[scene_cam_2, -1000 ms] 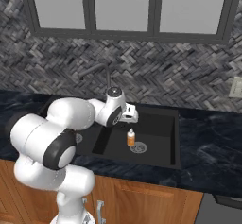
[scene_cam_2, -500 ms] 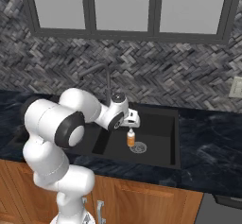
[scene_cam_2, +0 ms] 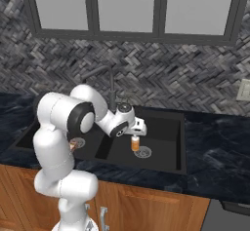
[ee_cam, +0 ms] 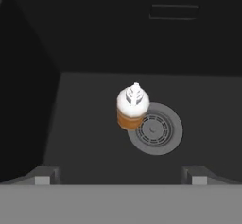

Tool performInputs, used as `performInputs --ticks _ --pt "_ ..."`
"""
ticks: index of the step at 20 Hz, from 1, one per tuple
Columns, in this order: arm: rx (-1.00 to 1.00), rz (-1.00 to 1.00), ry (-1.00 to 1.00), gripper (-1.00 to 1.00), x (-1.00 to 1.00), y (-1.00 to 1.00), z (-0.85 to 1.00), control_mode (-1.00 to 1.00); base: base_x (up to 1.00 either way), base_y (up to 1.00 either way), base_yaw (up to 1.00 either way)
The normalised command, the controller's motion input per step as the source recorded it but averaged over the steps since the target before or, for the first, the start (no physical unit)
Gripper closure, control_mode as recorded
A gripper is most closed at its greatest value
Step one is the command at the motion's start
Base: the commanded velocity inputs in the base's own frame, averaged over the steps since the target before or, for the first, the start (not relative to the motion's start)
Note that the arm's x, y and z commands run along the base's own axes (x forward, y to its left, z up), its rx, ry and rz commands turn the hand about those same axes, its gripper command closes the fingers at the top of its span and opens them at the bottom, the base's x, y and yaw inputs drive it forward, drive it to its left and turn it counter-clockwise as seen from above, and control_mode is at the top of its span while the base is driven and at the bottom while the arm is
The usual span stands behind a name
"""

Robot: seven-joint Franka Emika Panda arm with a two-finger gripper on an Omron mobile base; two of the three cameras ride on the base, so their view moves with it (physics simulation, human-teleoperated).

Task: Pick up the soap dispenser and bar soap from the sink, and place them back in the cabinet, and close the cabinet doors.

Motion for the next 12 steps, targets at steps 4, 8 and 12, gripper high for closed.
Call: performInputs --ticks 4,8,12 --pt "0.00 0.00 0.00 -1.00 0.18 -0.09 -0.30 -1.00 0.00 0.00 0.00" --pt "0.00 0.00 0.00 -1.00 0.14 -0.07 -0.31 -1.00 0.00 0.00 0.00" --pt "0.00 0.00 0.00 -1.00 0.13 0.00 -0.32 -1.00 0.00 0.00 0.00"
